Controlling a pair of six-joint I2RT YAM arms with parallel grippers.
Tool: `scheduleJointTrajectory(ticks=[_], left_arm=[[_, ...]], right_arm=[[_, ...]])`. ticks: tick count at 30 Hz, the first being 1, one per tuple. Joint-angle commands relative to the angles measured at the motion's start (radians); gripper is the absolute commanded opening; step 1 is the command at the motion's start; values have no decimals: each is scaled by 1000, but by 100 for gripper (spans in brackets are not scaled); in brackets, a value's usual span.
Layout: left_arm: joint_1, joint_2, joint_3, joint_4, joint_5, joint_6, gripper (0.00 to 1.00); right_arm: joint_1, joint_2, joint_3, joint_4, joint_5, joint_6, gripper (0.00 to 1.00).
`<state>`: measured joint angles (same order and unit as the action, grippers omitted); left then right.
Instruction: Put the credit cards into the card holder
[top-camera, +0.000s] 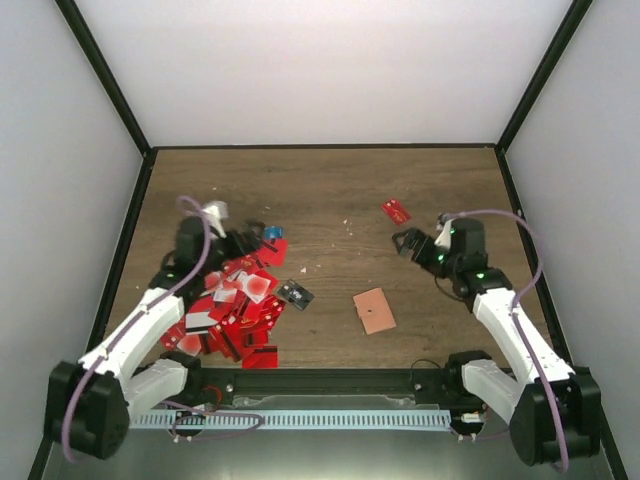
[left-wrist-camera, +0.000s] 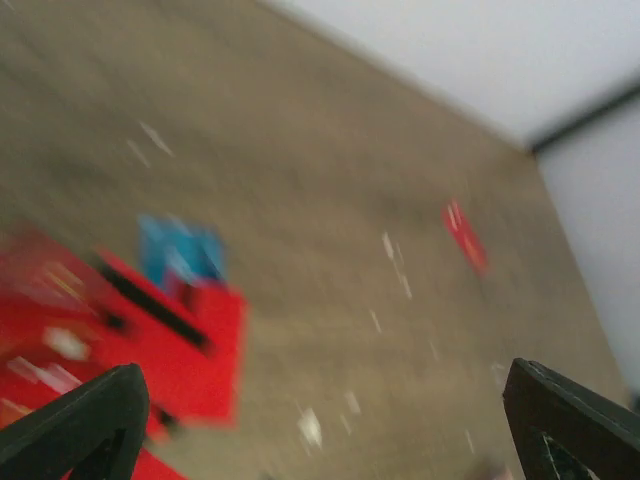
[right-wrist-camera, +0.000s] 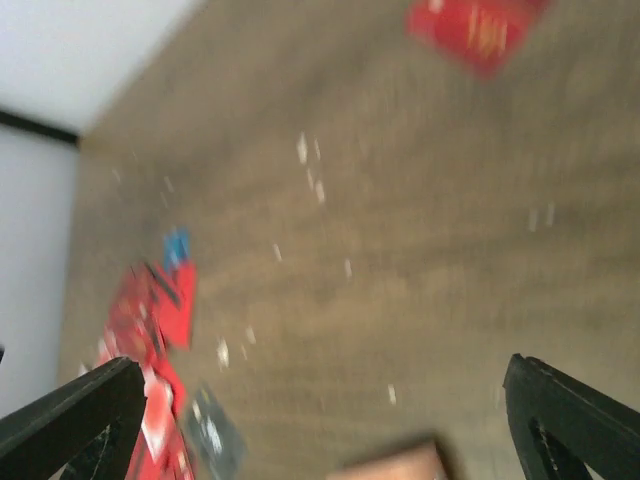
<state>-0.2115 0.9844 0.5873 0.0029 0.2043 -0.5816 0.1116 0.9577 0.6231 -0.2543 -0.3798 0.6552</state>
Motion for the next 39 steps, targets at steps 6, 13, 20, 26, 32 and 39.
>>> scheduleJointTrajectory(ticks=[6,13,20,26,32,39], left_arm=[[-539,185,-11,-80,-65,-241,95],[-745,443,26,93,-59,-354,85],[-818,679,70,288,44,-408,68],[-834,778,126,312,58,-394,59],[-832,815,135,365,59,-385,43],[-826,698,123,295,-16,-329,39]], right_arm=[[218,-50,-194,-169,33,161,100],[339,-64,-271,-191,86,227,92],[359,-30,-331,-139,27,218,69],[361,4,-354,-64,-29,208,47],[361,13,-351,-20,-59,195,13],[361,4,-331,45,-136,173,1]])
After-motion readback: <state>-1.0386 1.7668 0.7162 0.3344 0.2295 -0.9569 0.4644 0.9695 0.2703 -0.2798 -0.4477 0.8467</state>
